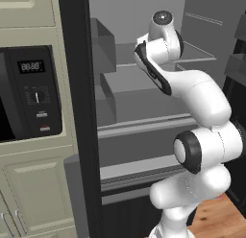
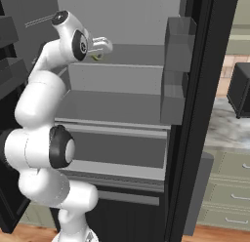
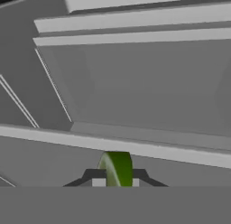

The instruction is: There is a bowl on the dining counter. Grab a lemon wedge from the fridge and place it in the bowl. Then get the liquor bottle and glass cup from the cabinet and place them next to the bowl.

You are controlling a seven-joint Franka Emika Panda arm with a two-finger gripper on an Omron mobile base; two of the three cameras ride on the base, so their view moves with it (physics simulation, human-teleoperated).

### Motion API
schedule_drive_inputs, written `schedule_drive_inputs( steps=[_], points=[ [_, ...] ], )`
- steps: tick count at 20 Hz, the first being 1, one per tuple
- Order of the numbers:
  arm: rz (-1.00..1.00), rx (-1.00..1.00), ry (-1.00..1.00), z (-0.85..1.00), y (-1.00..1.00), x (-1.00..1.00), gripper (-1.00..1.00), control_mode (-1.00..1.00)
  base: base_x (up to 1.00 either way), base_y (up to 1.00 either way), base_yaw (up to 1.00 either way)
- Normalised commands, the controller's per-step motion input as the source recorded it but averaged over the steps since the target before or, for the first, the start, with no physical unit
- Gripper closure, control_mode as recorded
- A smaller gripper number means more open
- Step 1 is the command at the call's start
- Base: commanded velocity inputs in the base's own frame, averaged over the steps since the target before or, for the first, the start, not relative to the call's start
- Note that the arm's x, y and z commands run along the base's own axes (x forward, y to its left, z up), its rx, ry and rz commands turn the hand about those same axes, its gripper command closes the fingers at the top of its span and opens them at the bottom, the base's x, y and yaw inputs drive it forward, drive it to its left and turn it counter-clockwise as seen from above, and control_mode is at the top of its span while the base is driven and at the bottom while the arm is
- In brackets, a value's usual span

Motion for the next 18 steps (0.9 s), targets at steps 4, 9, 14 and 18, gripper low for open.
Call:
schedule_drive_inputs(
  steps=[4,9,14,18],
  points=[
    [0.0,-0.11,-0.01,0.04,0.0,-1.0,1.0,-1.0,0.0,0.0,0.0],
    [0.04,-0.1,0.0,0.12,0.0,-1.0,1.0,-1.0,0.0,0.0,0.0],
    [0.1,-0.03,0.0,0.03,0.04,-1.0,1.0,-1.0,0.0,0.0,0.0],
    [0.14,0.0,-0.04,-0.01,0.05,-1.0,1.0,-1.0,0.0,0.0,0.0]
  ],
)
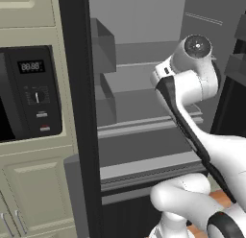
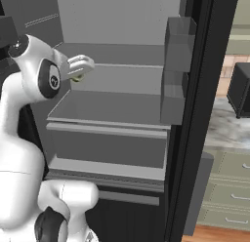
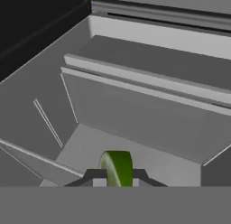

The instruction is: There is a bowl on the dining counter. Grab a lemon wedge from the fridge and place it in the bowl. Then get the liquor bottle and glass cup from the cabinet and place them next to the bowl.

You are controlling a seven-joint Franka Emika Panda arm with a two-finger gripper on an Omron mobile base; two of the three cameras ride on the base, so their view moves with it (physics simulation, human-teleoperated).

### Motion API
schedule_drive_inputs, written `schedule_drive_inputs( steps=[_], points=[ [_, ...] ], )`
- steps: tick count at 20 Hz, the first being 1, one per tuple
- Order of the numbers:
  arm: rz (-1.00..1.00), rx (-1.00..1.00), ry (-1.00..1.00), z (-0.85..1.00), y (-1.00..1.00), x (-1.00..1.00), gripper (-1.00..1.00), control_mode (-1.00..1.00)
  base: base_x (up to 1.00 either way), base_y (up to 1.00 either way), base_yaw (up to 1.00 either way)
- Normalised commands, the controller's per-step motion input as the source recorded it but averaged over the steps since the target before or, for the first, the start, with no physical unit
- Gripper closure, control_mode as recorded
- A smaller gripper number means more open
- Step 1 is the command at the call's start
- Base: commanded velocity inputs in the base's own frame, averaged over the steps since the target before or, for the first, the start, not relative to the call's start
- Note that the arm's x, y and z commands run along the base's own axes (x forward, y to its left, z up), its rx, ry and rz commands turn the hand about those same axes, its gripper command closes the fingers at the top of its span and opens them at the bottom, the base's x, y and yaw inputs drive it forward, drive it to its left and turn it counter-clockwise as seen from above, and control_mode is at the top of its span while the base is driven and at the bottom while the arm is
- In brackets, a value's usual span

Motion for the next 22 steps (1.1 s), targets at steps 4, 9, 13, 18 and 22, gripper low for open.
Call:
schedule_drive_inputs(
  steps=[4,9,13,18,22],
  points=[
    [0.08,0.0,-0.1,0.0,0.01,-1.0,1.0,-1.0,0.0,0.0,0.0],
    [0.01,0.0,-0.05,0.0,0.0,-0.85,1.0,-1.0,0.0,0.0,0.0],
    [0.0,-0.02,0.0,0.0,0.0,-0.48,1.0,1.0,-0.17,0.0,0.0],
    [0.0,0.0,0.0,0.0,0.0,0.0,1.0,1.0,-0.71,0.0,0.0],
    [0.0,0.0,0.0,0.0,0.0,0.0,1.0,1.0,-0.9,0.0,0.03]
  ],
)
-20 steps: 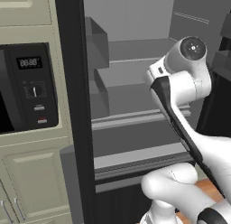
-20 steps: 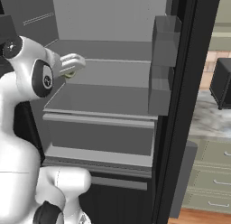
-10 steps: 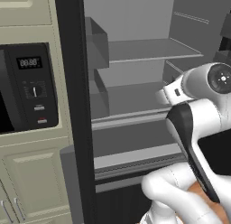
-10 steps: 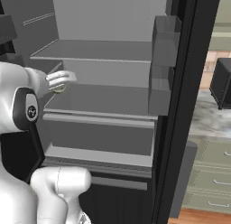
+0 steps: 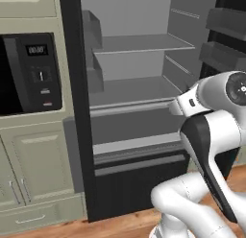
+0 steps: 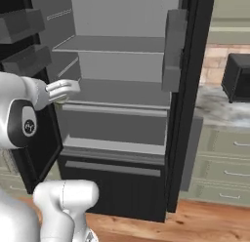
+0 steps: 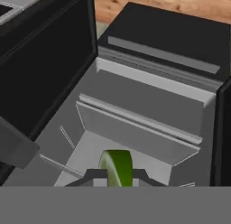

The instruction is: There is a bowl on the dining counter. Grab a lemon wedge from the fridge and place it in the bowl. Then get the liquor bottle and glass cup from the cabinet and place them next to the bowl.

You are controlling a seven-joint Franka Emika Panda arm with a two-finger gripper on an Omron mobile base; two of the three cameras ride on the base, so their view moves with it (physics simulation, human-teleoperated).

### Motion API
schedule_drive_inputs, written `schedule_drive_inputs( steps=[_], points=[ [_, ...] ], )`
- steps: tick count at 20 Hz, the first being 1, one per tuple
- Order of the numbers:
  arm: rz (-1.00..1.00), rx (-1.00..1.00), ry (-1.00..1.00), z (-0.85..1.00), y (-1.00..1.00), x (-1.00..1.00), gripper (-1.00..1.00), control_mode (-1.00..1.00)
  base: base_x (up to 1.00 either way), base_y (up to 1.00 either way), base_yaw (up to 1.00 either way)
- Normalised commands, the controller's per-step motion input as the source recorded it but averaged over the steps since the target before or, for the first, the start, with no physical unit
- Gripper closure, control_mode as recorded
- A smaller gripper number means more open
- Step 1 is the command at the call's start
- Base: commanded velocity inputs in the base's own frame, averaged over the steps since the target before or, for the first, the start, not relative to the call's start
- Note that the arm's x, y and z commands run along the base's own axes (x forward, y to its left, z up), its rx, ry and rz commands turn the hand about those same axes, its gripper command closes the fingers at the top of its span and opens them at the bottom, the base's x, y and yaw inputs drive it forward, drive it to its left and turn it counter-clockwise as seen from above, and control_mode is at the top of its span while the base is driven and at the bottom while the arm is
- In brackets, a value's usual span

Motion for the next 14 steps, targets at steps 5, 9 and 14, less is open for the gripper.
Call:
schedule_drive_inputs(
  steps=[5,9,14],
  points=[
    [0.0,0.0,0.0,0.0,0.0,0.0,1.0,1.0,-0.87,-0.04,0.06],
    [0.0,0.0,0.0,0.0,0.0,0.0,1.0,1.0,-0.67,-0.15,-0.1],
    [0.0,0.0,0.0,0.0,0.0,0.0,1.0,1.0,-0.51,0.0,-0.4]
  ],
)
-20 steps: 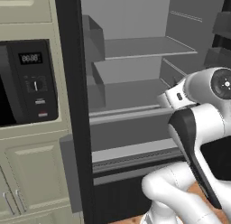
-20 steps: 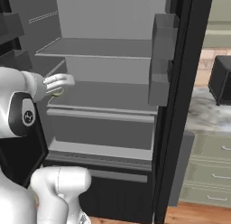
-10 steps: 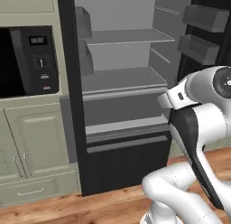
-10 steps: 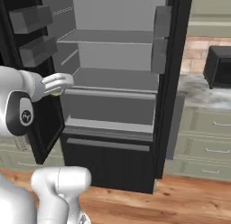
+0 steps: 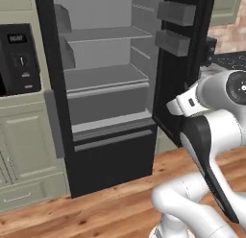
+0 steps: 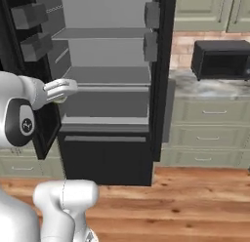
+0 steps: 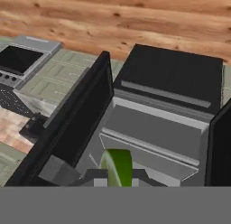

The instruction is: There is a bowl on the dining counter. Grab a lemon wedge from the fridge and place it in the bowl. Then get the liquor bottle and glass cup from the cabinet and place them next to the bowl.

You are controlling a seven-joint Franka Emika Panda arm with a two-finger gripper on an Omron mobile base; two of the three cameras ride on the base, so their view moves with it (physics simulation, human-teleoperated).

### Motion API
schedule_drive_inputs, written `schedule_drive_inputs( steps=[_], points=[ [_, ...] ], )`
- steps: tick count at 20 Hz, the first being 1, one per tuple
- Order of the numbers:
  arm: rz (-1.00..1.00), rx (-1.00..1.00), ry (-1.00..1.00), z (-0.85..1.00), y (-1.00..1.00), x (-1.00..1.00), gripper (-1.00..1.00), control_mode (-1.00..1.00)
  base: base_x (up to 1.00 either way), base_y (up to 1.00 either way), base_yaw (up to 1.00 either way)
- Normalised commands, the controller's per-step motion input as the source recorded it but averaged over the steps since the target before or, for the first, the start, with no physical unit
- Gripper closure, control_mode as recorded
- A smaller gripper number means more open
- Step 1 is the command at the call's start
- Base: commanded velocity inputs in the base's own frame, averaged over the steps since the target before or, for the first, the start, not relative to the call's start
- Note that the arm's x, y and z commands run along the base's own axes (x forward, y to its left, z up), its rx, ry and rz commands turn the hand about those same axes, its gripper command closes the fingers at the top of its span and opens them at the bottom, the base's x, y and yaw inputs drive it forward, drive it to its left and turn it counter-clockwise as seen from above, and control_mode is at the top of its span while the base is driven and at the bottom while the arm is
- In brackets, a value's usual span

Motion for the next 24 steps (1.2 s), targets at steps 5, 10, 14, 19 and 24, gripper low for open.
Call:
schedule_drive_inputs(
  steps=[5,10,14,19,24],
  points=[
    [0.0,0.0,0.0,0.0,0.0,0.0,1.0,1.0,-0.35,0.0,-0.48],
    [0.0,0.0,0.0,0.0,0.0,0.0,1.0,1.0,-0.26,0.0,-0.52],
    [0.0,0.0,0.0,0.0,0.0,0.0,1.0,1.0,-0.24,0.0,-0.53],
    [0.0,0.0,0.0,0.0,0.0,0.0,1.0,1.0,-0.31,0.0,-0.57],
    [0.0,0.0,0.0,0.0,0.0,0.0,1.0,1.0,-0.38,0.0,-0.55]
  ],
)
